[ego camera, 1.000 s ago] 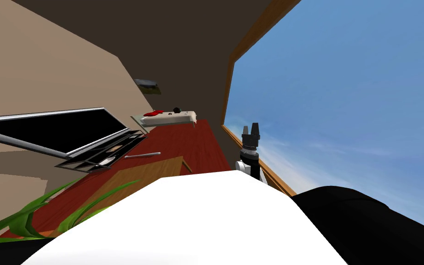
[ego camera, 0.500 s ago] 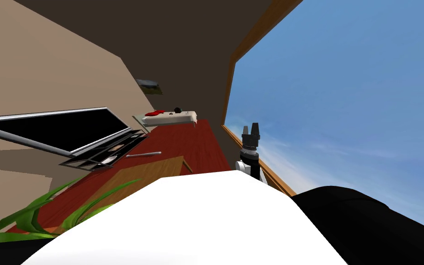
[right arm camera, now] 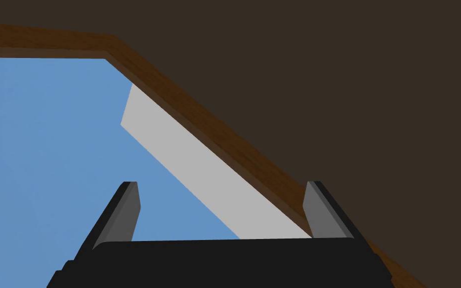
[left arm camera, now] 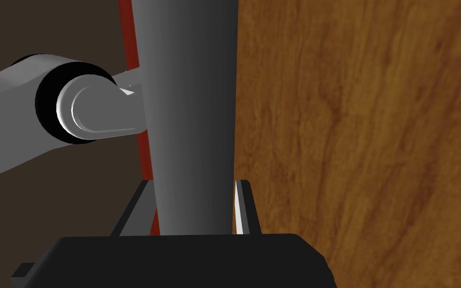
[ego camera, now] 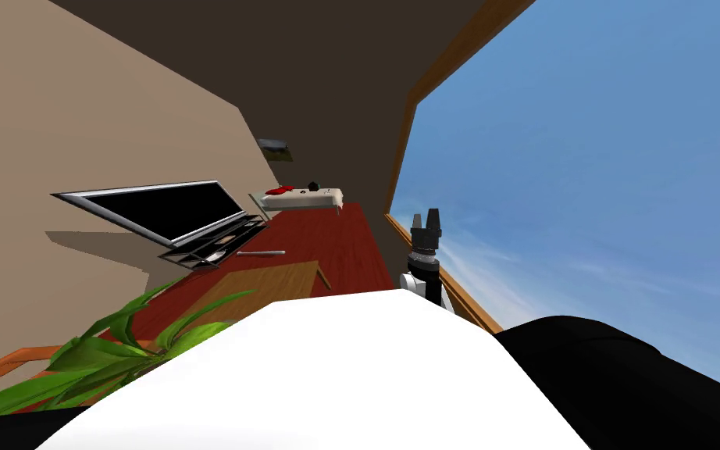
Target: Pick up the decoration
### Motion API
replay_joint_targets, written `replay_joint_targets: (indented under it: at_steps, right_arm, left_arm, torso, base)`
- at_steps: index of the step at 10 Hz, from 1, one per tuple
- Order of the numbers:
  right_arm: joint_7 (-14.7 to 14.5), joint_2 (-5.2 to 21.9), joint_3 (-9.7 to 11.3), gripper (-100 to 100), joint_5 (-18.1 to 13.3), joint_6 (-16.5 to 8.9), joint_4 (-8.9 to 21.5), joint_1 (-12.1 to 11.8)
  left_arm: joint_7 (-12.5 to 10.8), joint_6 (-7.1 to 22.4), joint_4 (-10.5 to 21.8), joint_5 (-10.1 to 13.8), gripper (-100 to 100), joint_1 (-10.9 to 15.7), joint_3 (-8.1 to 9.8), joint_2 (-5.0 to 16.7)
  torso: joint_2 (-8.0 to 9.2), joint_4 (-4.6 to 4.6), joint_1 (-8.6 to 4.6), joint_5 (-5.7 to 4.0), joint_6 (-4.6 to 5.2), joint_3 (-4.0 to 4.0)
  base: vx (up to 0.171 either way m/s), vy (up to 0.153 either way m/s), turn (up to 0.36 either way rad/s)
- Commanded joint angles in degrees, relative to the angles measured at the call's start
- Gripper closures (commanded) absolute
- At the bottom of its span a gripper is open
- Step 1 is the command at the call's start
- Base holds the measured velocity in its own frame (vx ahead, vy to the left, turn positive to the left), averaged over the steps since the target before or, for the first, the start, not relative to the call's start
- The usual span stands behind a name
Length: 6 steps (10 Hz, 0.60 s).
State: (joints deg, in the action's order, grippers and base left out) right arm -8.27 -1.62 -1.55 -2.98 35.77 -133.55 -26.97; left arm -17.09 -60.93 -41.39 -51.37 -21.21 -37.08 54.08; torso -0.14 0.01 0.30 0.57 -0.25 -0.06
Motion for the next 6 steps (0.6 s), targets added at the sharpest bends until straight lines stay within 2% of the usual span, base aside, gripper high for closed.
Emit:
replay_joint_targets:
  at_steps: [1, 4, 5, 6]
  right_arm:
    - [0.0, 0.0, 0.0, 0, 0.0, 0.0, 0.0, 0.0]
    - [0.0, 0.0, 0.0, 0, 0.0, 0.0, 0.0, 0.0]
    - [0.0, 0.0, 0.0, 0, 0.0, 0.0, 0.0, 0.0]
    - [0.0, 0.0, 0.0, 0, 0.0, 0.0, 0.0, 0.0]
  left_arm:
    - [-1.8, -0.2, -1.9, -1.7, 100, 0.9, -0.05, 1.4]
    - [-5.3, -0.1, -5.9, -4.9, 100, 2.6, -0.33, 3.8]
    - [-4.5, -0.2, -5.1, -4.2, 100, 2.2, -0.24, 3.4]
    - [-4.7, -0.2, -5.2, -4.3, 0, 2.3, -0.25, 3.5]
  torso:
    - [0.0, 0.0, 0.0, 0.0, 0.0, 0.0]
    - [0.02, -0.01, -0.05, -0.05, -0.02, 0.0]
    - [0.02, 0.0, -0.06, -0.06, 0.0, 0.01]
    - [0.04, -0.01, -0.08, -0.05, 0.01, 0.02]
  base:
    - [0.013, 0.01, 0.17]
    - [0.01, 0.008, 0.19]
    - [0.005, 0.003, 0.024]
    - [0.0, 0.0, 0.0]
